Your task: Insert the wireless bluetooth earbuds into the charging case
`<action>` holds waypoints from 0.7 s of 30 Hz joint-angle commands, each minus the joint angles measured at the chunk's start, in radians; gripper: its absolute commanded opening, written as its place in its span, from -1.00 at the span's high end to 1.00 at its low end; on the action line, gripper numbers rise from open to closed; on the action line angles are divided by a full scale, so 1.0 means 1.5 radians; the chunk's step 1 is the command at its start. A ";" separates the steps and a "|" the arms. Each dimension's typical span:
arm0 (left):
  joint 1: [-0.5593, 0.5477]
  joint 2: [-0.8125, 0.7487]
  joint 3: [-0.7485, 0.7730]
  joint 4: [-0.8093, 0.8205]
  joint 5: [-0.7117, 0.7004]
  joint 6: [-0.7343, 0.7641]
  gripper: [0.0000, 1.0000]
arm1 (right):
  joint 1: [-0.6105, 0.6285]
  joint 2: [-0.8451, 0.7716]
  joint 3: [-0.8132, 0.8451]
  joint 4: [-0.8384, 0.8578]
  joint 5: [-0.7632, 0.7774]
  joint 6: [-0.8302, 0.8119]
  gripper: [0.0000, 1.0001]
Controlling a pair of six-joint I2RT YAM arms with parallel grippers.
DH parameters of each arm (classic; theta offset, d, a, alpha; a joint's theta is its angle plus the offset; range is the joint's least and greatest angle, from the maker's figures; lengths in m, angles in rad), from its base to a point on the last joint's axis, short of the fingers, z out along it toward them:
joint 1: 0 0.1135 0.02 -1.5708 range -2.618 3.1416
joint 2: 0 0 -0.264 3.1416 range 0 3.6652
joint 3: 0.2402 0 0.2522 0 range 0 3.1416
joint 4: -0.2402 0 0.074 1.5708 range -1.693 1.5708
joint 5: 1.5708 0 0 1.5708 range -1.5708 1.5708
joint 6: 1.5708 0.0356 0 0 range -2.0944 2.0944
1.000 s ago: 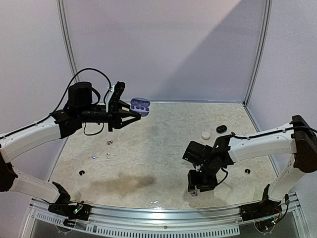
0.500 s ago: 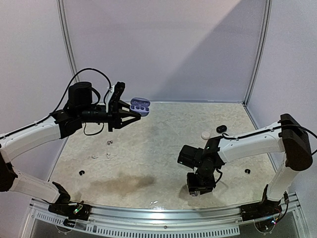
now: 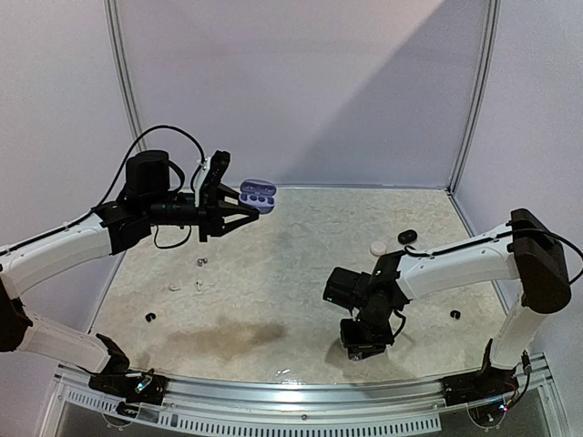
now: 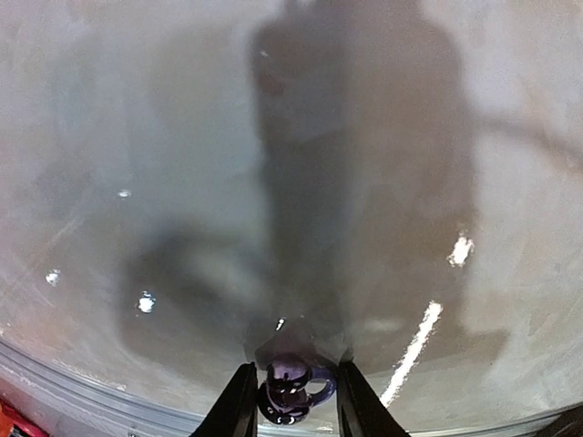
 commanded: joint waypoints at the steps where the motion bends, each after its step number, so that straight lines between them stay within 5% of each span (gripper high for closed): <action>1: 0.004 0.003 -0.011 0.004 -0.003 0.012 1.00 | 0.005 0.034 0.033 0.025 -0.007 -0.091 0.44; 10: 0.004 -0.006 -0.009 -0.009 -0.014 0.040 1.00 | 0.005 0.145 0.166 -0.056 0.063 -0.407 0.47; 21: 0.005 -0.011 -0.009 -0.009 -0.017 0.044 1.00 | 0.005 0.159 0.213 -0.057 0.122 -0.599 0.08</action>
